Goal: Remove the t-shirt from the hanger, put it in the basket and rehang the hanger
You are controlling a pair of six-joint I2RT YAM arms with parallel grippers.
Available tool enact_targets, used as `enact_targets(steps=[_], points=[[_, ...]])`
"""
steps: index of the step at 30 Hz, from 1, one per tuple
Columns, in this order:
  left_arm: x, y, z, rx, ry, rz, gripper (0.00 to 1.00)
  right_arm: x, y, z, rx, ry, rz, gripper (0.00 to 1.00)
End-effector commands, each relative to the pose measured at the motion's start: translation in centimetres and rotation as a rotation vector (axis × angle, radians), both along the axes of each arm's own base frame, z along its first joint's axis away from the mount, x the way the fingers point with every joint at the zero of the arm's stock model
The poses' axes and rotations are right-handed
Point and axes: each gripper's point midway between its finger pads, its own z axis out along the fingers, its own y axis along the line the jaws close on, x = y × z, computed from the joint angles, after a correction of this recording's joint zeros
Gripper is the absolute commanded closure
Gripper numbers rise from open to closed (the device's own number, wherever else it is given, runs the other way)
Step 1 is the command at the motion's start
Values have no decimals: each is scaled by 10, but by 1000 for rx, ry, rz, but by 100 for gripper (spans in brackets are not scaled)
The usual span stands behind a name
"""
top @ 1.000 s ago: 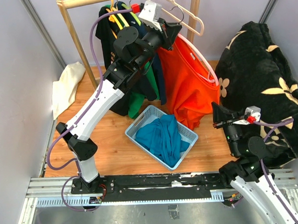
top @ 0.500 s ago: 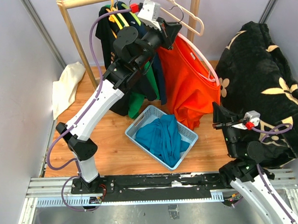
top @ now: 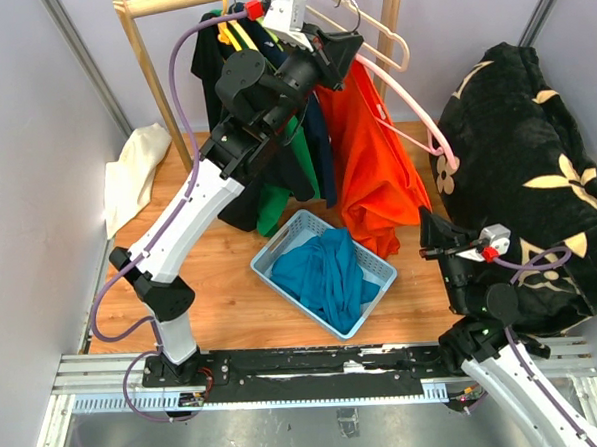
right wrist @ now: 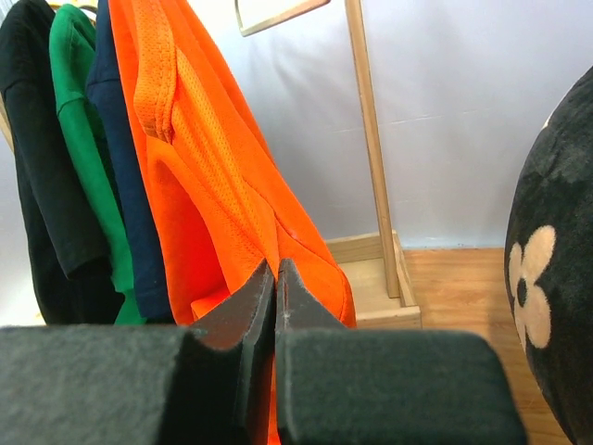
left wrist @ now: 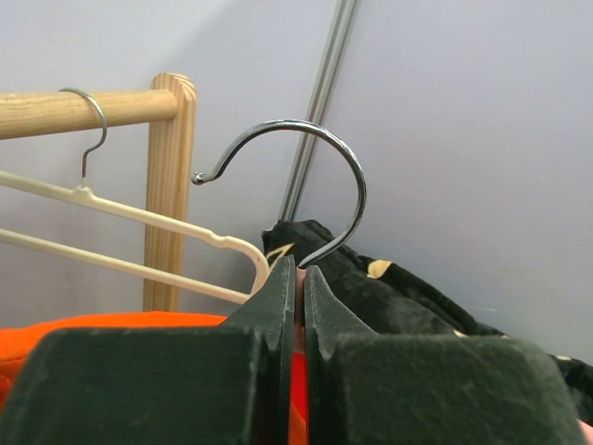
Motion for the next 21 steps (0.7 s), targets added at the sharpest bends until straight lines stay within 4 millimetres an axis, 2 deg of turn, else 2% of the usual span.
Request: enact_targets(steps=[1,7,10,13,15,17,21], points=[[-36,60,94,-215,-188,65,100,2,1,3,-19,8,-8,99],[-34,56,84,-180,-181,63,99,0,3,16,-55,67,9,98],[-33,49,71,-145,-173,49,100,-5,6,27,-100,103,35,80],[-31,35,51,-98,-157,20,99,-13,12,42,-171,130,79,63],[-30,28,42,-69,-154,18,99,-17,11,47,-206,157,86,59],[-30,23,34,-47,-151,19,100,-21,3,57,-211,158,56,54],[-32,16,25,1,-152,30,100,-32,-28,85,-168,115,-69,46]])
